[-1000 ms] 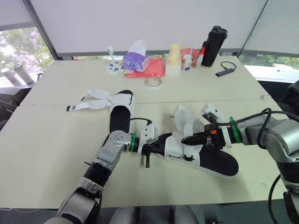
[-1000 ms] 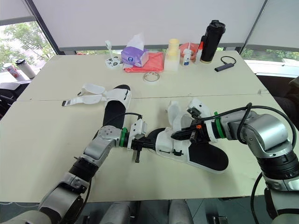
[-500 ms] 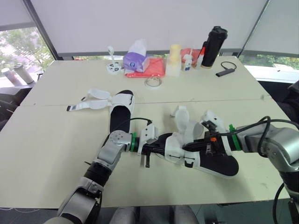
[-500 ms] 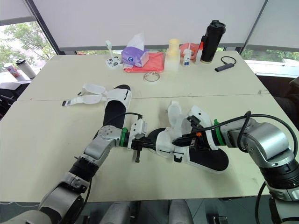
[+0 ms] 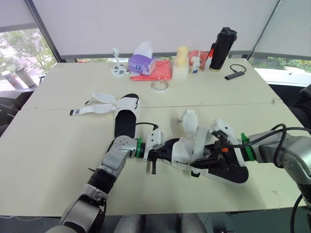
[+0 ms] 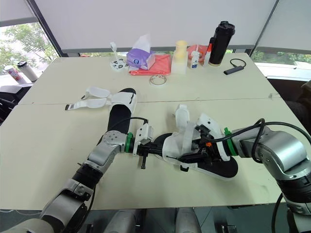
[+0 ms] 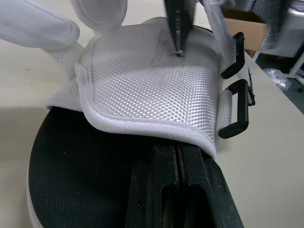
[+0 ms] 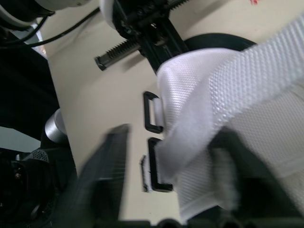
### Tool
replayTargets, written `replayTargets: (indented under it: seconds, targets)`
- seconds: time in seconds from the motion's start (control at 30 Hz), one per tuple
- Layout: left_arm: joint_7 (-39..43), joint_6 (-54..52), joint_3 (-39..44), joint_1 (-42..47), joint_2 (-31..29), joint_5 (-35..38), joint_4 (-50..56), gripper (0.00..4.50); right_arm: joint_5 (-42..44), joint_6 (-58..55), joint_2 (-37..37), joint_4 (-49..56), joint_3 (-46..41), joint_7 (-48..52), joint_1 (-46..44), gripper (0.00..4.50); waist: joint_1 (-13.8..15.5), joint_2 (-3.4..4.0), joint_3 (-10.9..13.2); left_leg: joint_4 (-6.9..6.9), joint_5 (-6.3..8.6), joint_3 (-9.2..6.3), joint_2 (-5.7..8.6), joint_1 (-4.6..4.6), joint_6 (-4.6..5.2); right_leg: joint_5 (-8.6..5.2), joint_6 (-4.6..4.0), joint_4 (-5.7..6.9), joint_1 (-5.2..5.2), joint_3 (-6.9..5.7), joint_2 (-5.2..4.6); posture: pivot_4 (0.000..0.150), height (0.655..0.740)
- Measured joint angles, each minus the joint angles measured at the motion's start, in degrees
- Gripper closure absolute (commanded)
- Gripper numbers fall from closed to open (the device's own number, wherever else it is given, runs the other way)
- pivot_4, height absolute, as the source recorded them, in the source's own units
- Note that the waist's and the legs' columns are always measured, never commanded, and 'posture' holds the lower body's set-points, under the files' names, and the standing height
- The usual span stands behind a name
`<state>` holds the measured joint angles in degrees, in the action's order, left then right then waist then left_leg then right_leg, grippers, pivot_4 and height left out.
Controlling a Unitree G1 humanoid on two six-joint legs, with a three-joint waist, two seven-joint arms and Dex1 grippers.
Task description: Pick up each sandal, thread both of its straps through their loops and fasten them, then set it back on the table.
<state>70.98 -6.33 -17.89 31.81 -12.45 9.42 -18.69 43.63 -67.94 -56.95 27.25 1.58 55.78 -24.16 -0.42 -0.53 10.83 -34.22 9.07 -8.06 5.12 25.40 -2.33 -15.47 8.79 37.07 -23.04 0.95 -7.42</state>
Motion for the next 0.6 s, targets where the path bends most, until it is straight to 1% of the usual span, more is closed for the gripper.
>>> replayTargets:
  seconds: [0.03,0.2,0.3,0.47,0.6]
  targets:
    - [0.0,0.2,0.0,0.0,0.0,0.0,-0.2,4.5,0.1,-0.2,-1.1,0.6,-0.7,-0.1,0.2,0.06,0.0,0.0,0.0,0.0,0.0,0.0,0.0,0.0,0.0,0.0,0.0,-0.01,0.0,0.0,0.0,0.15,0.7296]
    - [0.0,0.4,0.0,0.1,0.1,0.0,-0.4,4.5,3.1,-2.9,-5.5,3.2,-5.9,-0.1,0.7,0.06,0.1,0.01,0.0,0.0,0.0,0.02,0.0,0.01,0.0,-0.01,0.0,-0.01,0.0,0.0,-0.02,0.15,0.7296]
    - [-0.1,0.5,0.0,0.1,0.1,0.0,-0.4,4.5,7.3,-6.2,-7.9,5.2,-12.2,-0.2,1.7,0.06,0.1,0.0,0.0,0.0,0.01,0.02,-0.02,0.01,0.01,-0.01,-0.01,-0.05,0.01,-0.01,-0.02,0.15,0.7296]
    - [-0.2,0.7,-0.3,0.3,0.2,0.0,-0.6,4.5,15.3,-12.6,-8.0,9.6,-19.9,-2.3,8.1,0.06,0.7,0.0,0.0,0.0,0.02,0.06,-0.04,0.01,0.02,-0.02,-0.03,-0.06,0.01,0.01,-0.02,0.15,0.7296]
    - [-0.3,0.7,-0.5,0.3,0.1,0.0,-0.7,4.5,21.3,-16.5,-4.8,11.1,-24.9,-7.2,12.9,0.06,1.1,-0.01,0.0,-0.04,0.01,0.08,-0.04,0.01,0.03,-0.05,-0.1,-0.06,0.03,0.01,-0.02,0.15,0.7296]
